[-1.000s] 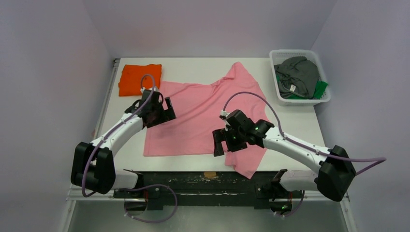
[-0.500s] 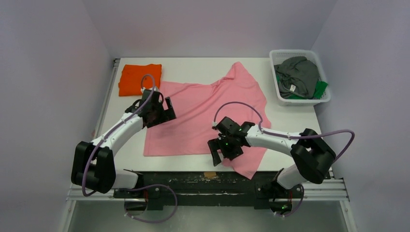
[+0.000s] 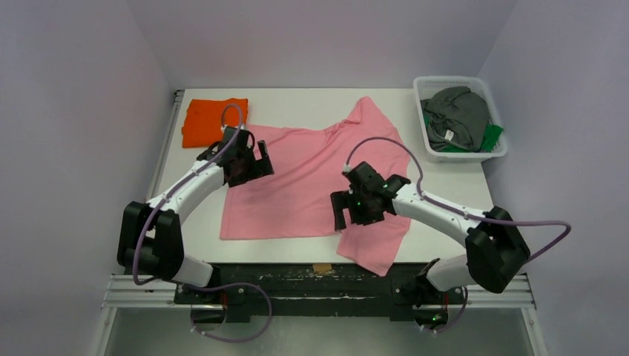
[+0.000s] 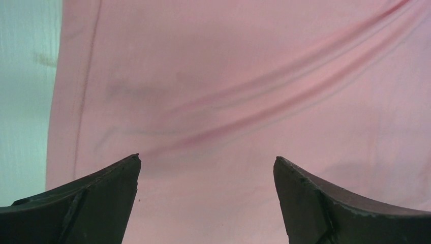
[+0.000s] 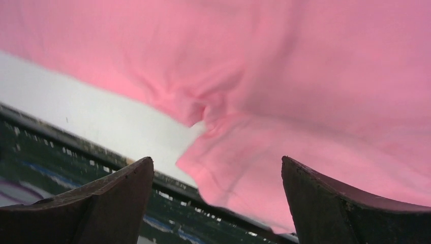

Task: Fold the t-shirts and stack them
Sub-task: Flatten out the tshirt, then grab the side of the flattened tshirt closest away from the robot with both arms

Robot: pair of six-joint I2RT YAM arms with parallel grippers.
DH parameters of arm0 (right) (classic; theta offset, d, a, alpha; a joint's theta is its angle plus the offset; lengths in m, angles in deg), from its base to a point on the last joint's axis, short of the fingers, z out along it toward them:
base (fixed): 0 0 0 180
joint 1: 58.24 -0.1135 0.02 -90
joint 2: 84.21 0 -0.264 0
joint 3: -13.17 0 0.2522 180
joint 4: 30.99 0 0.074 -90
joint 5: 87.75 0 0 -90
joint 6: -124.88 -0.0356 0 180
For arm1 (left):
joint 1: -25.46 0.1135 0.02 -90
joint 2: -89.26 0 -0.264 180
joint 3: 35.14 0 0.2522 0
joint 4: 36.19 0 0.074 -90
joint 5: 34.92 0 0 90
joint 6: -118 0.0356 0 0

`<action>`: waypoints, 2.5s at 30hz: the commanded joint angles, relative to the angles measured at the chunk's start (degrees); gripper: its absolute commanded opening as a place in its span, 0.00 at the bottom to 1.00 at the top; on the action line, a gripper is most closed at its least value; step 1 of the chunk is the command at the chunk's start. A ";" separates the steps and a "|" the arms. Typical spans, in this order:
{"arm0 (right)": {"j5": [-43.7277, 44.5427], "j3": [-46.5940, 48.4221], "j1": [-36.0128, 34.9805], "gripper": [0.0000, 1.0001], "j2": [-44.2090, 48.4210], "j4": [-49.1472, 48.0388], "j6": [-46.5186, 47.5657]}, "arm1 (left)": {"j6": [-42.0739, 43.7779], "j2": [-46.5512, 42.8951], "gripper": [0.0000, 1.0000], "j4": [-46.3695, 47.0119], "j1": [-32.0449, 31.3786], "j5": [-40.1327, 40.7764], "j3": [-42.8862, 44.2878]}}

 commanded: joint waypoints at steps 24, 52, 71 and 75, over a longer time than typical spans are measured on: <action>4.48 56.53 35.58 0.95 -51.50 4.39 4.69 | -5.73 45.64 1.00 -3.29 3.15 -19.93 46.61; -5.90 71.63 43.78 0.98 -53.37 2.42 5.23 | -9.38 58.08 1.00 -7.77 4.81 -26.20 77.24; 14.76 9.99 31.98 0.96 1.24 -4.55 2.89 | -12.37 -17.58 0.91 -12.69 -8.66 9.74 -13.37; 16.97 7.57 31.96 0.96 3.06 -2.93 2.53 | -15.68 -17.99 0.78 -10.59 -10.36 8.65 -18.57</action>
